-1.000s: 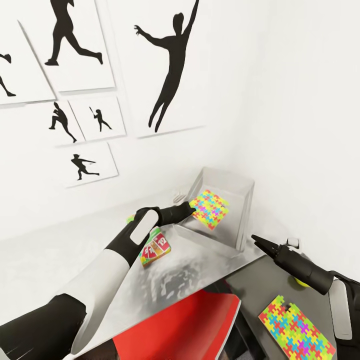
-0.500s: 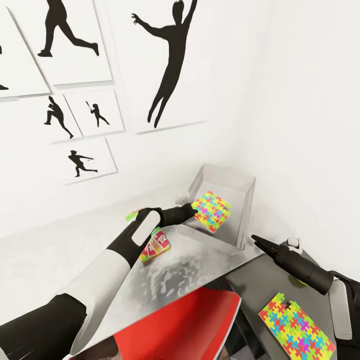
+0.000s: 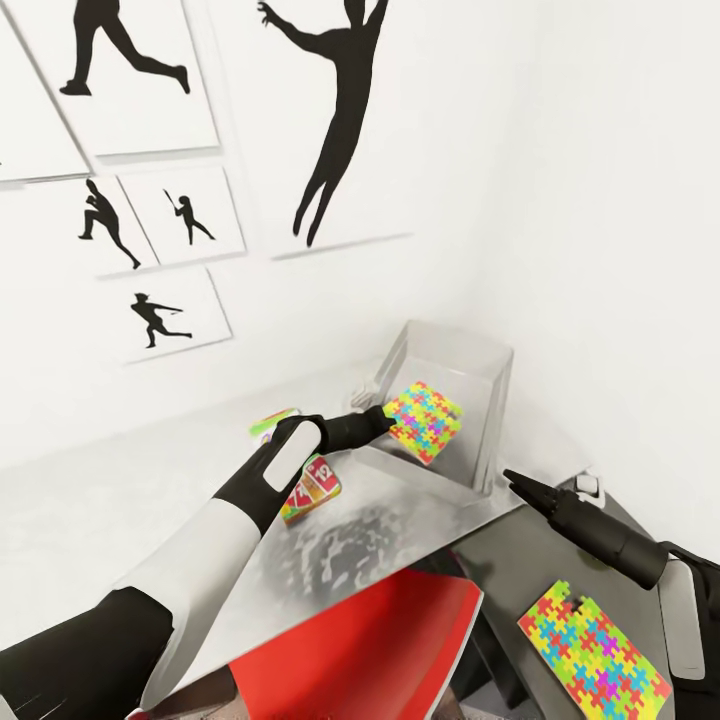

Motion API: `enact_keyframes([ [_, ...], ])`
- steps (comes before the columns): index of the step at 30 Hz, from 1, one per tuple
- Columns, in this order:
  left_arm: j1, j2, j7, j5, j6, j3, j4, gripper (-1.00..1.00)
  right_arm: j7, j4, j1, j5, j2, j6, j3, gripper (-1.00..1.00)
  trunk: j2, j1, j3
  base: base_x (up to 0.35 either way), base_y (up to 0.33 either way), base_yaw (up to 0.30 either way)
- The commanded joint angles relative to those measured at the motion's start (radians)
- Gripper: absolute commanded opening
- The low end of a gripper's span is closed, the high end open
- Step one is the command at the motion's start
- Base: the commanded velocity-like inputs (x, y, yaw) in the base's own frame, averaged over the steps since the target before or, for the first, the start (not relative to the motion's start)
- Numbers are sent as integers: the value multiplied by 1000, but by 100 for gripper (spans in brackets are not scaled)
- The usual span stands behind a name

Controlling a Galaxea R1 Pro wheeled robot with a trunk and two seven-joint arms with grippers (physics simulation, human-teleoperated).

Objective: Put all the toys in the child's room - the three board games (two on the bed and one on the table), the two jigsaw puzzles on the table, and the tennis ball on the table - inside the toy box on the table in the child's room.

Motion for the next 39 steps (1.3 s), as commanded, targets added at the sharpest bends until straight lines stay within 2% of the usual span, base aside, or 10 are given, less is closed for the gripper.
enact_keyframes([
  [1, 0, 0, 0, -9, 3, -1, 1, -100, 5, 0, -1, 3, 0, 3, -1, 100, -2, 1, -3, 0, 0, 0],
  [4, -1, 0, 0, -9, -17, -1, 0, -100, 5, 0, -1, 3, 0, 3, -4, 100, -2, 1, -7, 0, 0, 0],
  [10, 0, 0, -1, -9, -57, -1, 1, -100, 4, 0, -1, 4, 2, -2, -33, 100, -2, 1, -8, 0, 0, 0],
  [31, 0, 0, 0, -9, -58, -3, -1, -100, 6, 0, 1, 3, 7, -6, -36, 100, -2, 1, -9, 0, 0, 0],
  [32, 0, 0, 0, -9, -58, -3, -1, 100, 6, 0, 0, 3, 8, -6, -36, 100, -2, 1, -9, 0, 0, 0],
  [39, 0, 0, 0, -9, -53, -3, -25, 100, 8, 0, 0, 3, 9, -7, -36, 100, -2, 1, -9, 0, 0, 0],
])
